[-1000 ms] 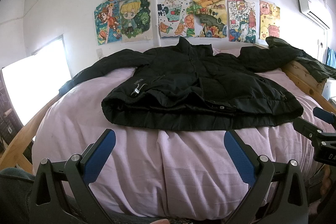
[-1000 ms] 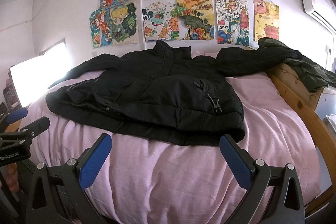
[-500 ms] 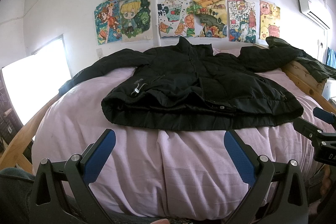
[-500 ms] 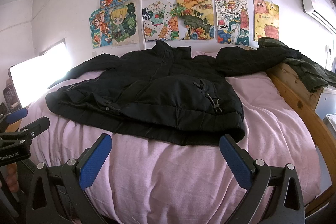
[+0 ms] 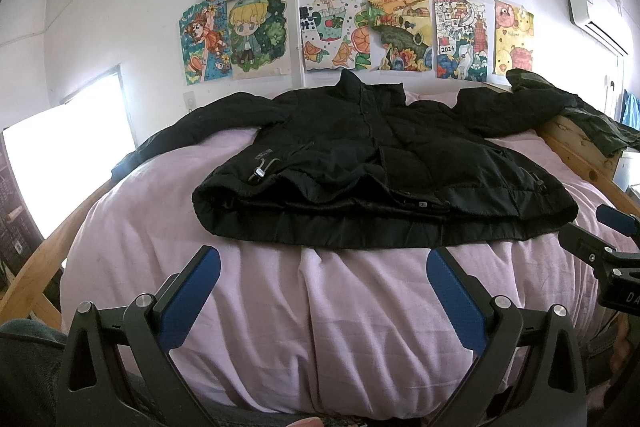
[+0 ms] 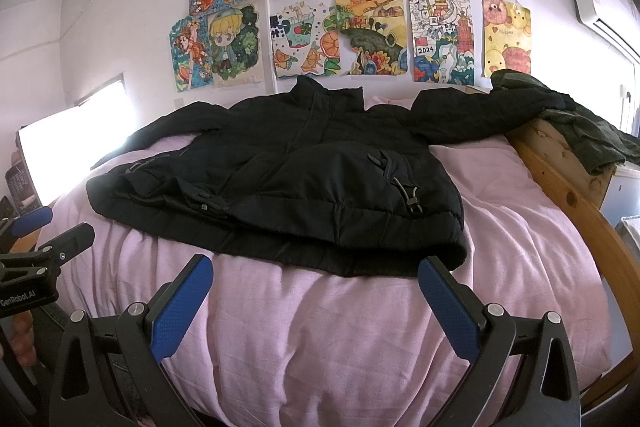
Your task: Fold large clothes
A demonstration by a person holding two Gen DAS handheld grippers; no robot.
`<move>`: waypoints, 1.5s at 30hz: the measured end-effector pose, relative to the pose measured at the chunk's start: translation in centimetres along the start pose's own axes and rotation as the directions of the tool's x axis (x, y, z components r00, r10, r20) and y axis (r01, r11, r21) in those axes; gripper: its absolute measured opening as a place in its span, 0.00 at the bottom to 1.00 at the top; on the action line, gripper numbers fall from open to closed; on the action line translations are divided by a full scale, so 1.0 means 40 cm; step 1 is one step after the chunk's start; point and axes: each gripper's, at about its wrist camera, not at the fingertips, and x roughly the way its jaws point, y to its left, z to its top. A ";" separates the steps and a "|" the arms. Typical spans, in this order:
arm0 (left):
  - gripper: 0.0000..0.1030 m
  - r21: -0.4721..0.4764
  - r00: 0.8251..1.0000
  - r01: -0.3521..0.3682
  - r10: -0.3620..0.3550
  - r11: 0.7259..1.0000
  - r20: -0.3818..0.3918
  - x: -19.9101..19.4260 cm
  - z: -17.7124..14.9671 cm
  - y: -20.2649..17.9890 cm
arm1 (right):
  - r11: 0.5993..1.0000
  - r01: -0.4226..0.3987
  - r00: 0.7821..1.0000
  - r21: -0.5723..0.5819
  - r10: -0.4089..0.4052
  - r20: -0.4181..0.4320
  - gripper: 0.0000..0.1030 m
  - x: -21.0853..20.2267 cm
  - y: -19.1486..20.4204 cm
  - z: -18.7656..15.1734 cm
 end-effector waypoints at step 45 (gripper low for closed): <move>0.99 0.141 0.913 0.386 -0.355 0.912 -0.202 0.190 0.599 -0.187 | 0.997 0.051 0.970 0.051 -0.037 -0.239 1.00 0.120 -0.289 0.533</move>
